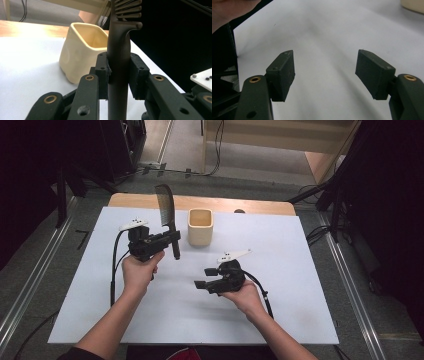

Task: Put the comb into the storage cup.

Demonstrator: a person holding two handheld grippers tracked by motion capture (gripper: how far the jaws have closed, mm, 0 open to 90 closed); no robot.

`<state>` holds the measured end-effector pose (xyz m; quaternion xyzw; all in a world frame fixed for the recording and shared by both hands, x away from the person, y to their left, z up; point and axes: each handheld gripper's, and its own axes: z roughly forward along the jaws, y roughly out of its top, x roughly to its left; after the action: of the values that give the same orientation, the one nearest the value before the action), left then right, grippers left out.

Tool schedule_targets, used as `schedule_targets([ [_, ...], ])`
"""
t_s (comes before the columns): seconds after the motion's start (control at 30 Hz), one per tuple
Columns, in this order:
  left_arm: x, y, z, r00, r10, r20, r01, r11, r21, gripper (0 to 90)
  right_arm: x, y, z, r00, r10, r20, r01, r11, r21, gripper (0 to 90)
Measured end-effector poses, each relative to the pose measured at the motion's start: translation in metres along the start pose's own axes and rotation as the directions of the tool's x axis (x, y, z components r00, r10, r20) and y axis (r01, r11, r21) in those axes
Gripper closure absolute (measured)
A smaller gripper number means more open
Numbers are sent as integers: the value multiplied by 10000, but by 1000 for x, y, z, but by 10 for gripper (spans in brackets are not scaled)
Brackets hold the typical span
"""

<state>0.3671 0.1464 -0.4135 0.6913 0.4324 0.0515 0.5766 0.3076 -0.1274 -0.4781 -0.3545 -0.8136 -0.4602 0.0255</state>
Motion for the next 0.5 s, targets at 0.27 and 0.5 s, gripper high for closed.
schedule_targets([
  [0.27,3,12,1,9995,-46,323,48,10000,-67,735,-6,-9,-16,9992,-392,-58,393,9991,164,294],
  [0.5,4,16,7,9993,-9,379,8,10000,8,735,-13,-18,-32,9990,-325,299,308,9981,537,283],
])
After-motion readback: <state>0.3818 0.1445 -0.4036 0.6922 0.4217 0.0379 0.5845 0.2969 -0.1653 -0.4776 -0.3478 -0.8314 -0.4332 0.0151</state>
